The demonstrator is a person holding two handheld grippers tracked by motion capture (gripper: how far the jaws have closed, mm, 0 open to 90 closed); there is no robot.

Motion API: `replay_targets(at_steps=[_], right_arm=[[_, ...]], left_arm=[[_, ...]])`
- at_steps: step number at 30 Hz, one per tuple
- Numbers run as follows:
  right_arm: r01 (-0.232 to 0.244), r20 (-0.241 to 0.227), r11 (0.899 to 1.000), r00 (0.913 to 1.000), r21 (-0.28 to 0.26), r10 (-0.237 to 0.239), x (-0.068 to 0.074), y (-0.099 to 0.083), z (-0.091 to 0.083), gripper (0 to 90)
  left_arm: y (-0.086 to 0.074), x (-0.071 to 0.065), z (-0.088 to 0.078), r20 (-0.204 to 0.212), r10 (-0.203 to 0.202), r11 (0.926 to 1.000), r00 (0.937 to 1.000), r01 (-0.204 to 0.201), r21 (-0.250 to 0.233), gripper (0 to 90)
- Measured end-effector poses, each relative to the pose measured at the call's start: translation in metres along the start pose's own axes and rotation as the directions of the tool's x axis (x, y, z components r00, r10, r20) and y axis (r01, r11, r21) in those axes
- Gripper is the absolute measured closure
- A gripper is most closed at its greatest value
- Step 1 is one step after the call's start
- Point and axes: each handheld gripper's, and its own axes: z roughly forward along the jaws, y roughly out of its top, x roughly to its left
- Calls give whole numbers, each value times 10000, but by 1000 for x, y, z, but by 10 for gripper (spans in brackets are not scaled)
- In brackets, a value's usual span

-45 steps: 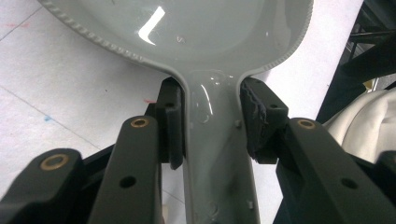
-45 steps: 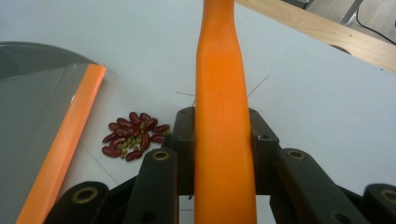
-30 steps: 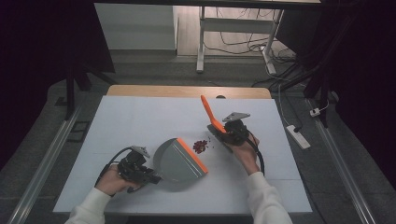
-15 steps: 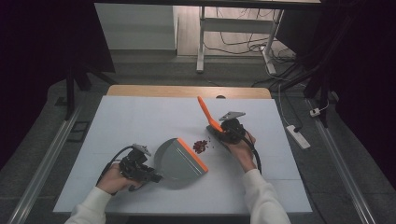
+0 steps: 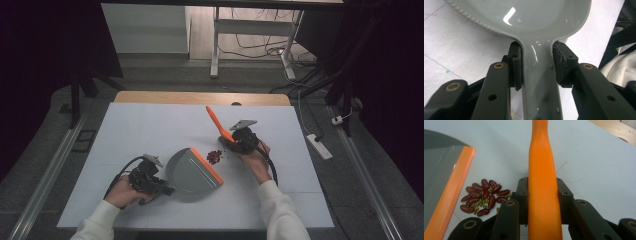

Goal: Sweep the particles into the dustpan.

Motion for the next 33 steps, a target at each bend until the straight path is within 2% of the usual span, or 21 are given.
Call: replay_targets(at_steps=[8,17,33], right_arm=[[265,-52,9996,9996,134,-264,7,1,-1,706],[245,-607,9996,9979,112,-237,16,2,-2,706],[545,-817,9984,9952,126,-533,34,6,-2,707]], left_arm=[[0,0,0,31,-19,10000,10000,19,0,622],[1,-2,1,7,15,10000,10000,-15,17,622],[1,-2,2,3,20,10000,10000,-20,50,623]])
